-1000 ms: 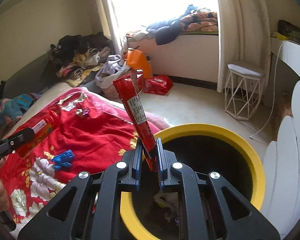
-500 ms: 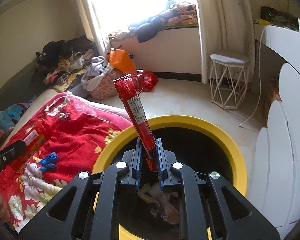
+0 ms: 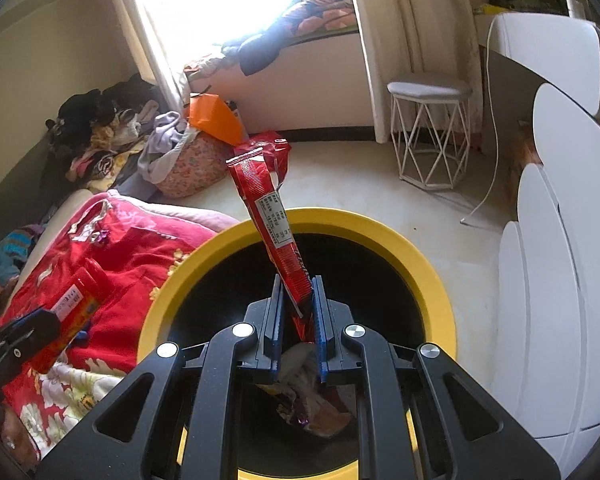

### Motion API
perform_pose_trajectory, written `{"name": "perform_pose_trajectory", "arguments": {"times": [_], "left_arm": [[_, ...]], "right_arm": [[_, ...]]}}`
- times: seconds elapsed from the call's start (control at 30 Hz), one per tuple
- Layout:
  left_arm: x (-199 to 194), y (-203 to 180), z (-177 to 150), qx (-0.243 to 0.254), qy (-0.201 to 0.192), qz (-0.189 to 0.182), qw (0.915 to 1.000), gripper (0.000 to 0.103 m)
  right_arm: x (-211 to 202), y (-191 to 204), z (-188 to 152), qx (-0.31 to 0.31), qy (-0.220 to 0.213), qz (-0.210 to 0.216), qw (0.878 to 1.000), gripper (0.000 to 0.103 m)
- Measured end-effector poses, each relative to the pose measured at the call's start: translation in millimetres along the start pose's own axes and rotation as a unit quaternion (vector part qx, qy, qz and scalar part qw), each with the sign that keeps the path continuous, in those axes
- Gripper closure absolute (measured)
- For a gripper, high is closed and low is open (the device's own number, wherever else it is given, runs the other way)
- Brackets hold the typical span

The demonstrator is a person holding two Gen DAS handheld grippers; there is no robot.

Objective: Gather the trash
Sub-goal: 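Carry the red tube and red snack stick over the yellow bin with both tools, then open both tools to drop the tube and snack stick into the bin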

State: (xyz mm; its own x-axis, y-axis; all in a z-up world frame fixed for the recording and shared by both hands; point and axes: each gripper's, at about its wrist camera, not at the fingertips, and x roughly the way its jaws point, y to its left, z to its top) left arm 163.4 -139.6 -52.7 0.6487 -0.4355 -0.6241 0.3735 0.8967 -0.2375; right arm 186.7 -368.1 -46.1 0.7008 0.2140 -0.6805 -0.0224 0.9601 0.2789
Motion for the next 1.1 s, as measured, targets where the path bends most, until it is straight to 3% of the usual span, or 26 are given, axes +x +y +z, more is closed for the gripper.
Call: {"name": "perform_pose_trajectory", "arguments": {"times": [0.63, 0.77, 0.83, 0.87, 0.9, 1.1], "left_arm": [[41.5, -14.4, 0.6, 0.011, 0.029, -0.008, 0.9995, 0.075], [46.4, -13.2, 2.4, 0.006, 0.032, -0.018, 0.9993, 0.073], [44.4, -11.9, 3.1, 0.000, 0.026, -0.024, 0.9994, 0.046], [40.4, -10.3, 4.5, -0.003, 0.015, -0.023, 0.9996, 0.023], [37.3, -8.7, 5.4, -0.005, 0.008, -0.022, 0.9997, 0.012], [14.4, 1.6, 9.3, -0.003, -0.017, 0.013, 0.9998, 0.011]], "right_arm": [[8.0, -20.2, -4.7, 0.019, 0.026, 0.005, 0.999, 0.087], [7.7, -22.2, -3.2, 0.021, 0.026, 0.005, 0.999, 0.077], [5.5, -22.5, -3.1, 0.023, 0.024, 0.006, 0.999, 0.064], [4.1, -22.6, -2.6, 0.024, 0.021, 0.005, 0.999, 0.058], [2.1, -22.6, -2.1, 0.024, 0.017, 0.005, 1.000, 0.053], [-7.0, -17.5, 2.3, 0.024, -0.001, 0.005, 1.000, 0.042]]}}
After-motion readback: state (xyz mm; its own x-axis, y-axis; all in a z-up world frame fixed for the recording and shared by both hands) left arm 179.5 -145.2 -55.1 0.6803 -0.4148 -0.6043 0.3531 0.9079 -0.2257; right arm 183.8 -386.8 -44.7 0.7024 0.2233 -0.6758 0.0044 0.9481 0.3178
